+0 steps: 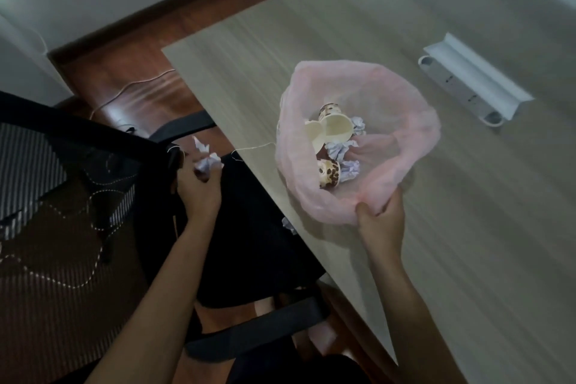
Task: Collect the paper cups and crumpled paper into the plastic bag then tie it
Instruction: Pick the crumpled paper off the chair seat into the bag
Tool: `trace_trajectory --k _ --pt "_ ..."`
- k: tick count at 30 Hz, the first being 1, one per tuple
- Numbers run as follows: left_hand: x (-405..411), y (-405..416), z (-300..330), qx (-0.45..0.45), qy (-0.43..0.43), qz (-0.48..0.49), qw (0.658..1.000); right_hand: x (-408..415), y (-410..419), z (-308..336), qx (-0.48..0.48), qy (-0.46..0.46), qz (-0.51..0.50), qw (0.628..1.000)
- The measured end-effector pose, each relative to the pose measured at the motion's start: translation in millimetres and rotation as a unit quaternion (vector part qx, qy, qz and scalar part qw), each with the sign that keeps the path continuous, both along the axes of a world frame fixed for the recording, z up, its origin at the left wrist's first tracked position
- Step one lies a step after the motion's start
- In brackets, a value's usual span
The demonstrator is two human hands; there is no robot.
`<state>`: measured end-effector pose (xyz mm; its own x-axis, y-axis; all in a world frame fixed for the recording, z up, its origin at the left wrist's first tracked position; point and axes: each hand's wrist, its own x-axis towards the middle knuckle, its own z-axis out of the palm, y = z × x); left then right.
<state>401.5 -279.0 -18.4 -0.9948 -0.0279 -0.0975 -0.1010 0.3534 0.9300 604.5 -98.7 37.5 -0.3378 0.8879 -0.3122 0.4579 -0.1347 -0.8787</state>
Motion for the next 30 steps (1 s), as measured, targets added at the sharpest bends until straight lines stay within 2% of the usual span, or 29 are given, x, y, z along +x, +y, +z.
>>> trace_trajectory --k 3,5,7,8,10,12,13,15,18,21,24,27,30 --pt "3 30 69 0.090 0.082 0.001 0.993 0 -3 7 0.006 -0.004 0.012 1.000" --pt "12 57 109 0.137 0.140 -0.031 0.980 0 -6 10 0.003 -0.011 0.015 1.000" --pt "26 85 136 0.141 0.188 -0.093 0.968 2 -8 12 -0.004 -0.017 0.013 1.000" --pt "33 97 145 0.115 0.209 -0.141 0.961 3 -9 13 -0.006 -0.017 0.014 1.000" --pt "43 120 147 -0.039 0.231 -0.275 0.932 4 -11 16 -0.009 -0.018 0.016 1.000" --pt "49 131 140 -0.172 0.182 -0.397 0.883 3 -13 18 -0.006 -0.020 0.015 1.000" --pt "52 134 136 -0.183 0.161 -0.420 0.874 3 -13 18 -0.005 -0.017 0.016 1.000" --pt "55 130 128 -0.133 0.180 -0.386 0.895 2 -13 19 -0.001 -0.011 0.019 1.000" --pt "50 106 113 -0.047 0.211 -0.209 0.954 1 -9 16 0.001 -0.002 0.023 1.000" --pt "41 73 67 -0.013 0.114 -0.064 0.991 0 -6 13 0.003 0.001 0.020 1.000" --pt "49 48 1 -0.072 -0.006 -0.030 0.997 -2 -1 8 -0.003 0.002 0.006 1.000" --pt "64 35 -63 -0.169 -0.097 -0.083 0.977 -4 1 4 -0.005 0.006 -0.001 1.000" --pt "79 38 -119 -0.264 -0.153 -0.206 0.930 -3 4 -2 -0.011 0.017 -0.013 1.000"
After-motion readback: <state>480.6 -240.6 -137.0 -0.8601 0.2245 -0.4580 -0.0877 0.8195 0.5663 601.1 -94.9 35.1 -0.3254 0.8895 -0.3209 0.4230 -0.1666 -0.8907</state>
